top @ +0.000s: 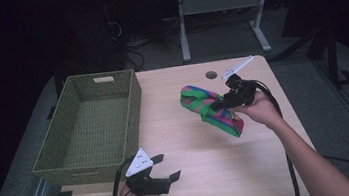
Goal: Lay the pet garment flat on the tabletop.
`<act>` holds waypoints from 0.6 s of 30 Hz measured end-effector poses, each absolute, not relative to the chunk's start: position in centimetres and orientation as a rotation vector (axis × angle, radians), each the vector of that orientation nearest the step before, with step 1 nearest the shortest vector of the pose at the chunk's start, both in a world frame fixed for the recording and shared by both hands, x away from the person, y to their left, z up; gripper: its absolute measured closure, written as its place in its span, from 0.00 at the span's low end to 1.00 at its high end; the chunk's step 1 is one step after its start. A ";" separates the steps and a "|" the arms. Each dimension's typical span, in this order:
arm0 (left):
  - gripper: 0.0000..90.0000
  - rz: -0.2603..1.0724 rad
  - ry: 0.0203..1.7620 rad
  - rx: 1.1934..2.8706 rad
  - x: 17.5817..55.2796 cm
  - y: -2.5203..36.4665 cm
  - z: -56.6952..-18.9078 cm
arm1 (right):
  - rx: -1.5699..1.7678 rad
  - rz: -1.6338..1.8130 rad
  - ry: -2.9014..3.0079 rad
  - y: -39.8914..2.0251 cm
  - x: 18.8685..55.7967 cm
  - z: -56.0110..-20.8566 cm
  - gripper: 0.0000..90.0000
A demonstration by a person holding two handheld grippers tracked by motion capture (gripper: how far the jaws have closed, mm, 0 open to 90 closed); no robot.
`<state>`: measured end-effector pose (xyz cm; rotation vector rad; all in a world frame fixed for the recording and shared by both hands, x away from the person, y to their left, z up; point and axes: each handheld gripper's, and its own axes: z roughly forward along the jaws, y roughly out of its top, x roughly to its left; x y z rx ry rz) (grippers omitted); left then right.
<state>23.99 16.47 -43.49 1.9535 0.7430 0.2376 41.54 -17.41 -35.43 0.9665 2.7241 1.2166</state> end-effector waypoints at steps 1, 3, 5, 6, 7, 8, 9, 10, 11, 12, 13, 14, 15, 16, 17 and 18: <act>0.21 0.236 0.743 1.958 24.0 16.5 -43.5 | 0.959 1.216 2.726 -17.3 41.3 -35.3 0.83; 0.21 0.238 0.745 1.951 24.0 16.5 -43.5 | 0.935 1.228 2.724 -17.3 40.8 -35.2 0.83; 0.21 0.237 0.742 1.945 23.9 16.5 -43.4 | 0.916 1.234 2.735 -17.1 40.5 -35.3 0.83; 0.21 0.237 0.742 1.945 23.9 16.5 -43.4 | 0.916 1.234 2.735 -17.1 40.5 -35.3 0.83; 0.21 0.239 0.740 1.946 23.9 16.5 -43.4 | 0.909 1.229 2.744 -17.0 40.1 -35.5 0.83; 0.21 0.240 0.739 1.946 23.9 16.5 -43.4 | 0.910 1.227 2.748 -17.0 40.0 -35.6 0.83; 0.21 0.239 0.738 1.944 23.9 16.6 -43.4 | 0.896 1.222 2.747 -17.0 39.8 -35.7 0.83; 0.21 0.241 0.739 1.941 23.9 16.6 -43.4 | 0.891 1.226 2.749 -16.9 39.6 -35.7 0.83; 0.21 0.241 0.739 1.941 23.9 16.6 -43.4 | 0.891 1.226 2.749 -16.9 39.6 -35.7 0.83; 0.21 0.242 0.739 1.940 23.9 16.6 -43.4 | 0.876 1.229 2.754 -16.8 39.2 -35.7 0.83; 0.21 0.238 0.741 1.937 23.9 16.6 -43.4 | 0.878 1.233 2.756 -16.8 39.0 -35.7 0.83; 0.21 0.238 0.741 1.939 23.9 16.6 -43.4 | 0.869 1.241 2.756 -16.7 38.8 -35.7 0.83; 0.21 0.238 0.740 1.940 23.9 16.6 -43.4 | 0.864 1.248 2.756 -16.7 38.6 -35.7 0.83; 0.21 0.241 0.738 1.945 23.9 16.6 -43.4 | 0.856 1.248 2.759 -16.6 38.4 -35.7 0.83; 0.21 0.241 0.738 1.943 23.9 16.6 -43.4 | 0.845 1.246 2.760 -16.5 38.3 -35.7 0.83; 0.21 0.243 0.736 1.943 23.9 16.6 -43.3 | 0.843 1.243 2.759 -16.4 38.1 -35.8 0.83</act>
